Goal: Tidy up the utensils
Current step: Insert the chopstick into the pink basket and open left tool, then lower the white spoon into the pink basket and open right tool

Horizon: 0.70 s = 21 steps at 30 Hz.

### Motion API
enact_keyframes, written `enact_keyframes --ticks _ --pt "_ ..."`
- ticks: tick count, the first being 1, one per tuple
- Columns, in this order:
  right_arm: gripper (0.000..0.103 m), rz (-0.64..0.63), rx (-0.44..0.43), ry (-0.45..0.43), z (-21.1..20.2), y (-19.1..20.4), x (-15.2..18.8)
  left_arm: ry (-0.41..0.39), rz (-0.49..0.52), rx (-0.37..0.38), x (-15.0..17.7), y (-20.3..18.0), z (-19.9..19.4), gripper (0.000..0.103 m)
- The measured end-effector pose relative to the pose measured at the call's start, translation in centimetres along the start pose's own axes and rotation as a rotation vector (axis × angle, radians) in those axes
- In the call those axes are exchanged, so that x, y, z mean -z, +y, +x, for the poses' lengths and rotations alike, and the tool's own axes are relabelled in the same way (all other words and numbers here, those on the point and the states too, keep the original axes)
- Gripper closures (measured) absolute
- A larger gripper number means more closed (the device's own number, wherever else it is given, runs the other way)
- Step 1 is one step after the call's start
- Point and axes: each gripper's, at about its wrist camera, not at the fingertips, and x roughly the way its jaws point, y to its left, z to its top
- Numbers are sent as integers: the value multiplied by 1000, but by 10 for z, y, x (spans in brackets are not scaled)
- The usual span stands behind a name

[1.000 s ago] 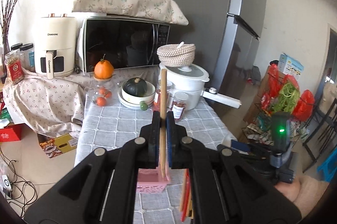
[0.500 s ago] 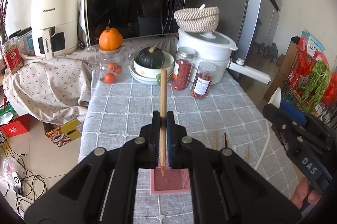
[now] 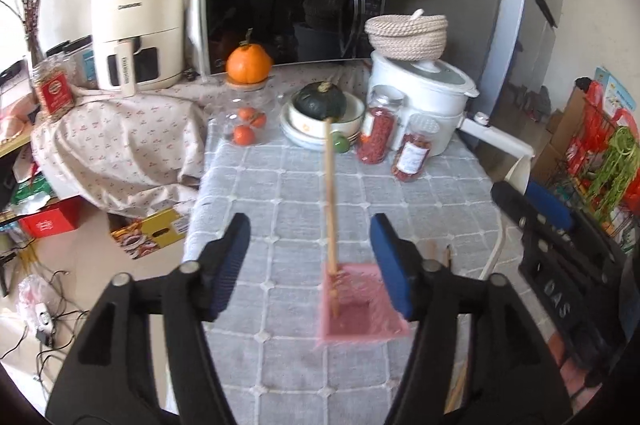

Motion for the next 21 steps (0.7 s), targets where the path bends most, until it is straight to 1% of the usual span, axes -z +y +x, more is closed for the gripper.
enact_keyframes --ticks 2,3,6,10,12,14,18,21 --pt "64 -6 12 -17 3 6 0 10 2 -43 7 9 1 26" --pt "64 -7 19 -25 4 8 1 21 7 -57 11 12 3 24" --pt "64 -4 41 -45 12 16 0 74 23 -73 23 23 12 24" --pt "64 -11 71 -89 20 31 2 149 17 -76 37 36 25 24" --pt "64 -30 83 -97 25 39 5 167 16 -75 41 38 26 24" --pt "64 -51 97 -97 31 48 10 176 16 -76 43 40 27 24" --pt "63 -74 93 -68 41 54 17 178 17 -74 43 42 27 24" --pt "63 -66 67 -49 43 51 19 179 10 -70 43 43 27 24"
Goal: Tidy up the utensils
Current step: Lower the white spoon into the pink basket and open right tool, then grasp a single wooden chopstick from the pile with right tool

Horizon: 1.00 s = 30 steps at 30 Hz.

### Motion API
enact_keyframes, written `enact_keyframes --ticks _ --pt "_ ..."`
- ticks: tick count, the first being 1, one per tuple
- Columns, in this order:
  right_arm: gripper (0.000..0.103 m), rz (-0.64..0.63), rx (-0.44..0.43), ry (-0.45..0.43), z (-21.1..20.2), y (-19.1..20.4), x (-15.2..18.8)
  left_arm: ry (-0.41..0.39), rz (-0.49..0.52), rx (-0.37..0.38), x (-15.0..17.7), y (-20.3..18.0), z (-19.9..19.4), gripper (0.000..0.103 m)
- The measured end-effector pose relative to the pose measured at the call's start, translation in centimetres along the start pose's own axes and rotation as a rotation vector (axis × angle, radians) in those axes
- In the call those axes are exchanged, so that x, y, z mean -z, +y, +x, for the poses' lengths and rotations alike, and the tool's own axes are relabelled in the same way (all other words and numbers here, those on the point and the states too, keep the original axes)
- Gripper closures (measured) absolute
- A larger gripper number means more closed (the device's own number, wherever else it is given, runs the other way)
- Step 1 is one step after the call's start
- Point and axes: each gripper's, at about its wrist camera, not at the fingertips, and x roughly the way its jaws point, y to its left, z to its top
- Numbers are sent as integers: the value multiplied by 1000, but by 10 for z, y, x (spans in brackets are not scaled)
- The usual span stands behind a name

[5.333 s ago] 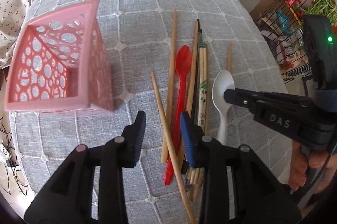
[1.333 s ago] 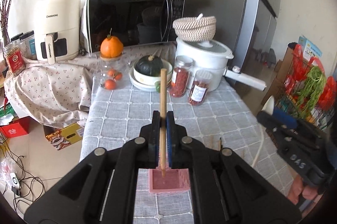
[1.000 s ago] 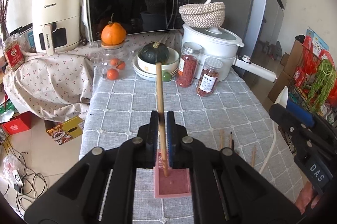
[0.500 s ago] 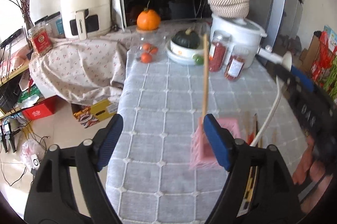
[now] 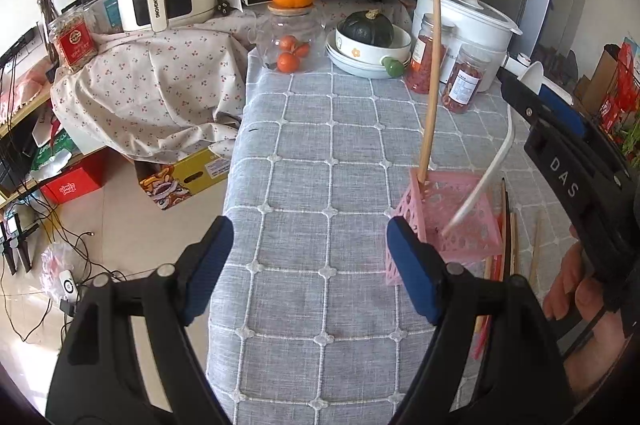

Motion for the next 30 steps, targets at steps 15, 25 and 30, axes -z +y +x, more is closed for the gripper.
enact_keyframes --ticks 15,25,30 --pt "28 85 -179 114 -28 -50 -18 -8 31 51 5 -24 -9 22" --pt "22 62 -90 363 -21 -117 17 33 130 108 23 -61 -8 21" --pt "22 77 -29 542 -2 -142 48 78 169 127 32 -77 -3 21"
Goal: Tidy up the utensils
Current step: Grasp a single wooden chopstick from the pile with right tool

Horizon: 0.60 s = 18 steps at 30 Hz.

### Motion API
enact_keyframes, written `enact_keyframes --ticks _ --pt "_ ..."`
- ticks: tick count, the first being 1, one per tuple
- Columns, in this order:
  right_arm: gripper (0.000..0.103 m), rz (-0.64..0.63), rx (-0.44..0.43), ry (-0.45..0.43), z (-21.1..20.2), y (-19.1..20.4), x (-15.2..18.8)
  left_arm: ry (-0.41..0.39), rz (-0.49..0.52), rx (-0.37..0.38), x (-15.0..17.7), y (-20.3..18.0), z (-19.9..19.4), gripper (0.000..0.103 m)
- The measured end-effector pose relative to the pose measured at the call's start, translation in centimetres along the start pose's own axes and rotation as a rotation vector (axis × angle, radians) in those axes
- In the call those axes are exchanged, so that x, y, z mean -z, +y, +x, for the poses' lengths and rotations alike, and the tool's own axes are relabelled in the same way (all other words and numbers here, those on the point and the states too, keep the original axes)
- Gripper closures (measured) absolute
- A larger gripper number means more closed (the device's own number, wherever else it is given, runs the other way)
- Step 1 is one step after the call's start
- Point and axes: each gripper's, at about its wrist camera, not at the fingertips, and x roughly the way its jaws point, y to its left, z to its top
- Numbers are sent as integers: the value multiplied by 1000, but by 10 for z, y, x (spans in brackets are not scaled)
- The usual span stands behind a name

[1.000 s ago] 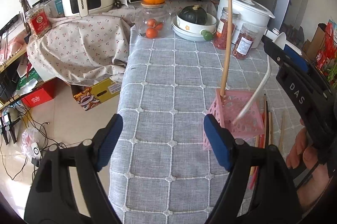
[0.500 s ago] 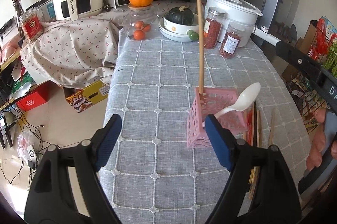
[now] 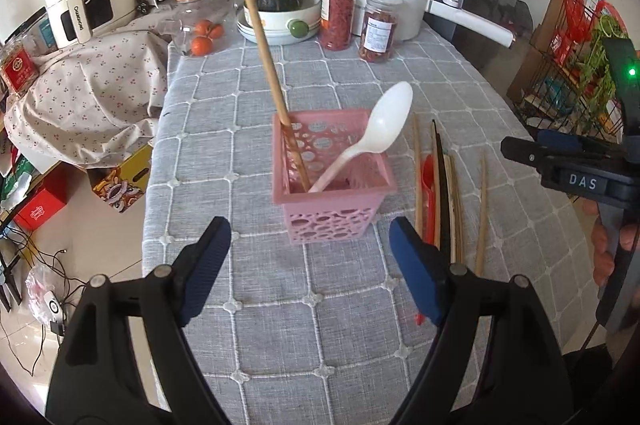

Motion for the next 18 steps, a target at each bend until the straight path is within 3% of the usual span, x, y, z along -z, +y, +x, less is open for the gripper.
enact_keyframes --ticks 8,14,18 --pt "22 69 65 250 51 -29 24 53 26 18 4 -12 9 21" --pt "23 117 71 323 79 -33 29 64 44 40 4 -17 8 21" --pt "36 113 84 334 90 -29 30 69 66 44 4 -21 7 21"
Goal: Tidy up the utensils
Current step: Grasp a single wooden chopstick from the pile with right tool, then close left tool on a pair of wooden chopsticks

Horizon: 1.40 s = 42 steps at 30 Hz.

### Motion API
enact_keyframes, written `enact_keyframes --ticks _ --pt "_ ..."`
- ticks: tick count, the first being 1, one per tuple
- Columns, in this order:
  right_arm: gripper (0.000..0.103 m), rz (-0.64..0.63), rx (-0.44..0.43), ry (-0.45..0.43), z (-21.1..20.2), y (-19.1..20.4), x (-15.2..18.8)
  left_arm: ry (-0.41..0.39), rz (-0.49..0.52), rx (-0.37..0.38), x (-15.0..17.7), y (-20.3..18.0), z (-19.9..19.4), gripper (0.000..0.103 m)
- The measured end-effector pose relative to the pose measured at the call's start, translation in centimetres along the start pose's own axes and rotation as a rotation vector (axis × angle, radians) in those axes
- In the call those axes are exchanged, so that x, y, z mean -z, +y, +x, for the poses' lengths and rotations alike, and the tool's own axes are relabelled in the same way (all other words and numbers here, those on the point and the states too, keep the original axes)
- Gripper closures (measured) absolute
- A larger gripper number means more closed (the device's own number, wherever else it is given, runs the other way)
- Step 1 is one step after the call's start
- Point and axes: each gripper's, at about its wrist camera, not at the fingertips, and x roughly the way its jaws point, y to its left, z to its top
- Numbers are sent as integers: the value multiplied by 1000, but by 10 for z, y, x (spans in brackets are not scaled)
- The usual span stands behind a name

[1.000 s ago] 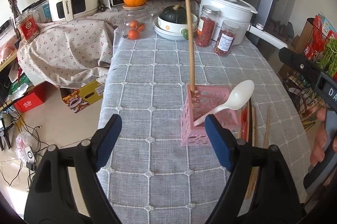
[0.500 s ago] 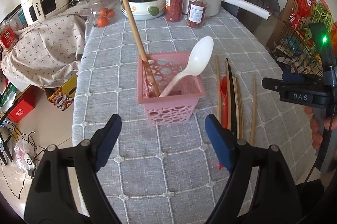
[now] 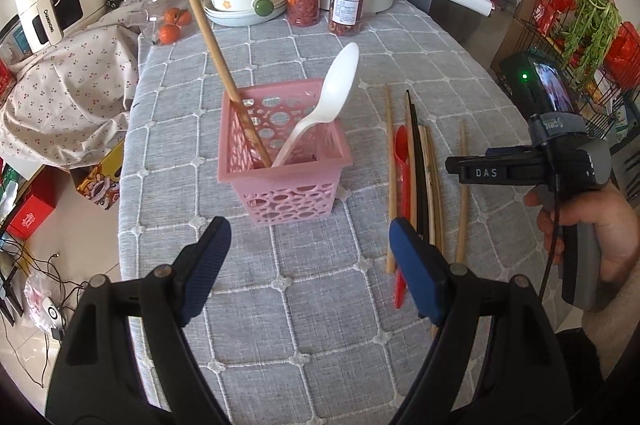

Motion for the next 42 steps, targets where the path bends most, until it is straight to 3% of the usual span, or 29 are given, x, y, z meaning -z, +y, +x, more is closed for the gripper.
enact_keyframes --ticks 4,7,8,11,13,17,21,27,32,35,42 --pt "46 -33 34 -12 -2 6 3 -9 57 -12 1 -10 -4 21" --pt "72 -23 5 -9 -6 3 5 -8 90 9 1 -22 -5 21" --pt "87 -16 -10 -4 -8 0 6 -7 101 15 1 -27 -5 21" --pt "96 19 -43 8 -10 -14 10 -5 139 50 1 -44 -4 23" --pt "96 39 -59 18 -12 -22 13 0 165 90 0 -57 -2 27" --pt "96 66 -99 27 -16 -37 13 26 197 158 -5 -80 10 50" --pt "96 75 -126 4 -28 -49 14 92 164 213 -15 -93 36 70" --pt "96 72 -176 -20 -44 -59 17 140 62 237 -31 -95 74 81" --pt "96 82 -203 -17 -45 -63 13 154 -4 243 -41 -90 96 83" --pt "96 88 -216 -16 -46 -64 12 168 -38 257 -44 -90 107 92" --pt "96 93 -232 -15 -47 -66 13 171 -40 263 -49 -98 116 95"
